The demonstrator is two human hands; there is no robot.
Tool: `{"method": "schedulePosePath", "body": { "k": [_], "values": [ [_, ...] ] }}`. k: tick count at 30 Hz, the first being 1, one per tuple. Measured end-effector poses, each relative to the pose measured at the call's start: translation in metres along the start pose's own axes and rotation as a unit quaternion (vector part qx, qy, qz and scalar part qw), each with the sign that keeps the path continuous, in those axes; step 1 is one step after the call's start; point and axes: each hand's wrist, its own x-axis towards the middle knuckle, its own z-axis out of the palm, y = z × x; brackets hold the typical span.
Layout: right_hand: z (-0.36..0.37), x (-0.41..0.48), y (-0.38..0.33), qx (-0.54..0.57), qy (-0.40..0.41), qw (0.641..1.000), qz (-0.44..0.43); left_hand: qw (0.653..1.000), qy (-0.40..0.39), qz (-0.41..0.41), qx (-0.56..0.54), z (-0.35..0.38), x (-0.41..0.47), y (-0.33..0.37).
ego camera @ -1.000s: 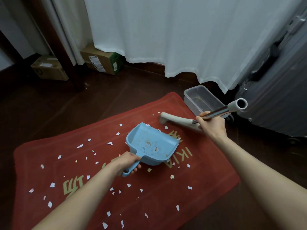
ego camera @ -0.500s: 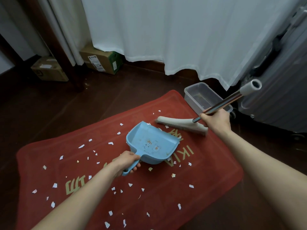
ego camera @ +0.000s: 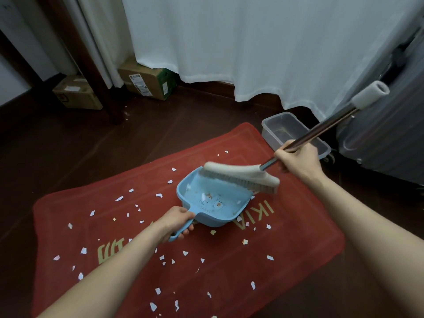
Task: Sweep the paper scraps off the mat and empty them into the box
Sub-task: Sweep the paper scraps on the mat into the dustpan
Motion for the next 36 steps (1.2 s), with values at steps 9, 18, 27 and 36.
{"method": "schedulePosePath", "body": {
  "k": [9,18,27,36],
  "values": [
    [0.014,-0.008,0.014,-0.100,-0.092,0.991,0.013,1.000,-0.001,0.003,0.016,-0.005,0.002,-0.007],
    [-0.005,-0.010,0.011,-0.258,-0.003,0.966,0.020,0.999,-0.007,0.006,0.036,-0.007,0.000,-0.006],
    [-0.017,-0.021,0.013,-0.041,0.022,0.999,0.009,0.999,-0.011,0.012,0.047,-0.009,-0.005,-0.003],
    [0.004,-0.014,0.015,-0.013,0.018,1.000,0.000,0.999,0.007,0.024,0.022,-0.005,0.002,0.001]
  ]
}}
